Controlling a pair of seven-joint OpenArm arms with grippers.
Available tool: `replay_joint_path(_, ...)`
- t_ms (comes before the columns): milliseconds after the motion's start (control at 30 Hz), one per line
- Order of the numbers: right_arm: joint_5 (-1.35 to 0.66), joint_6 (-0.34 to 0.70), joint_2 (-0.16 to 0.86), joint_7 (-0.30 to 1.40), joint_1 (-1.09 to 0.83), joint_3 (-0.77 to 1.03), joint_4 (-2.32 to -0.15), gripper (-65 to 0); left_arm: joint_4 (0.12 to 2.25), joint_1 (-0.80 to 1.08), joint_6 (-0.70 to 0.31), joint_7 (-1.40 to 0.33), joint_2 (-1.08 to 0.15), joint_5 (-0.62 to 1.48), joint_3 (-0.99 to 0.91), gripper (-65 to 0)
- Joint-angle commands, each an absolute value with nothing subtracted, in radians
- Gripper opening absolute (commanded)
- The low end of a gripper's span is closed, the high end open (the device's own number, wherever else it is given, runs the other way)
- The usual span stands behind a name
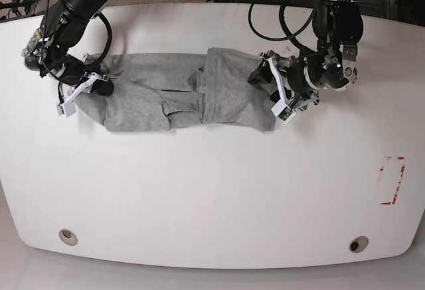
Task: Fold the T-shirt properly
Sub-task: 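Fold both strip ends inward toward each other with both grippers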
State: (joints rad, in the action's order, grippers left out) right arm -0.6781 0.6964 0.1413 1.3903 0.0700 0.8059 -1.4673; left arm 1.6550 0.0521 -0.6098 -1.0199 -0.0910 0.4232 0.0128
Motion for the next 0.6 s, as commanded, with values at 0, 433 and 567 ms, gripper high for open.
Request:
replay_joint_path(0, -0.704, 0.698, 0.163, 1.376, 0.087, 0.808, -1.535, -65.0, 1.633, 0.025, -0.61, -1.0, -0.073, 0.441, 0.015, -23.6)
replay_joint_path(433, -0.728, 0.698, 0.275, 1.396, 0.058, 0.716, -1.856, -65.0, 1.339, -0.122, -0.579, -0.96, 0.071, 0.441, 0.143, -23.6)
replay_joint_path(567, -0.728, 0.698, 0.277, 1.396, 0.022, 0.624, -1.954, -65.0, 1.297, -0.128, -0.512, -0.937, 0.128, 0.441, 0.193, -23.3)
